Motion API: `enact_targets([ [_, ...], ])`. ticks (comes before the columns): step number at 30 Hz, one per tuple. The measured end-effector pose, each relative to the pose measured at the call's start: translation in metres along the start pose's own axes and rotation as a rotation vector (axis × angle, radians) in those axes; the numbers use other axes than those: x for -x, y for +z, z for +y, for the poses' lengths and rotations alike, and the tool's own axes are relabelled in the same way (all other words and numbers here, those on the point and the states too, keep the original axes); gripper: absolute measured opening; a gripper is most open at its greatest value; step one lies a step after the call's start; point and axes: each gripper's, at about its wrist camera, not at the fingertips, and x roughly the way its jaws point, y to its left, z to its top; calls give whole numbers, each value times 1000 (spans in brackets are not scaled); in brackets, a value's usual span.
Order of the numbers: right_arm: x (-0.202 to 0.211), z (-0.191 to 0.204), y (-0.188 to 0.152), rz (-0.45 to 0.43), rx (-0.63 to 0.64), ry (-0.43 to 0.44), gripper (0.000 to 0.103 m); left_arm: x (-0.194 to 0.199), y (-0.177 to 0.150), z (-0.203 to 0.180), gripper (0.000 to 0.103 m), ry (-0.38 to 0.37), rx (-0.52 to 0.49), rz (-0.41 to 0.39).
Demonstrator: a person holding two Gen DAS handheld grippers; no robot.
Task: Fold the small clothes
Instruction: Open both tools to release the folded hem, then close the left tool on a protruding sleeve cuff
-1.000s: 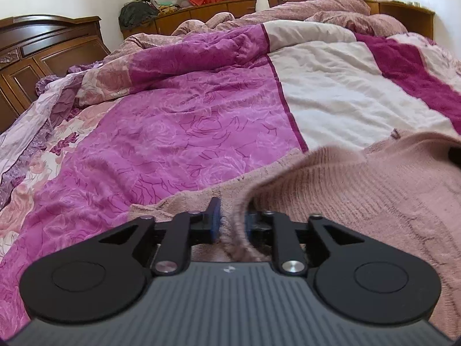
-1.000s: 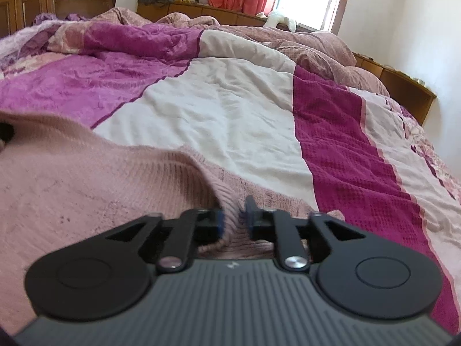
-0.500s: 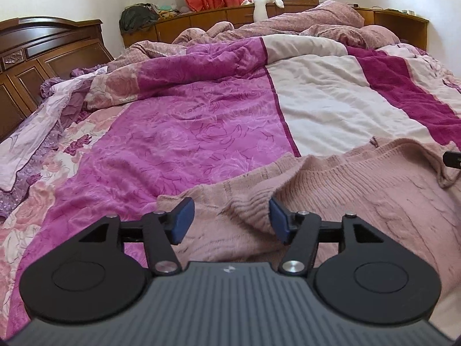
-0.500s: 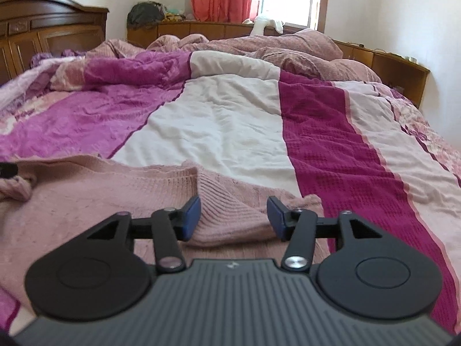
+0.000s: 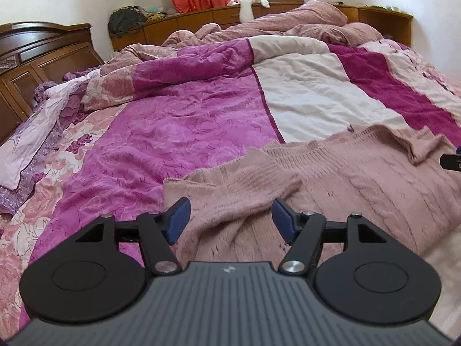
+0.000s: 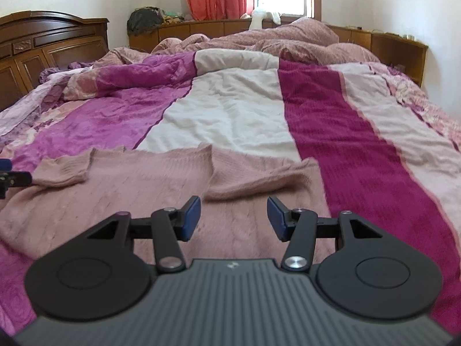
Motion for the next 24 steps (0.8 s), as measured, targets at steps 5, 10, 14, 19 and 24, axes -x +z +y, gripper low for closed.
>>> enact_targets([
  [5,-6,2,-14,41,-16,-4,53,-7,-8,-3,70,9,-39,20],
  [10,-13,-1,-25,66,-41,-3,53,-21,-11,-6,70,22,-92,27],
  [14,-14,-1,-27,70,-44,-3,54,-31,-13,-15,70,20,-186,9],
  [19,-15,0,-29,69,-34,-10,55,-50,-14,-29,70,32,-300,-26],
  [24,-16,1,-29,70,-34,-9,55,-63,-10,-28,19,6,-286,-51],
])
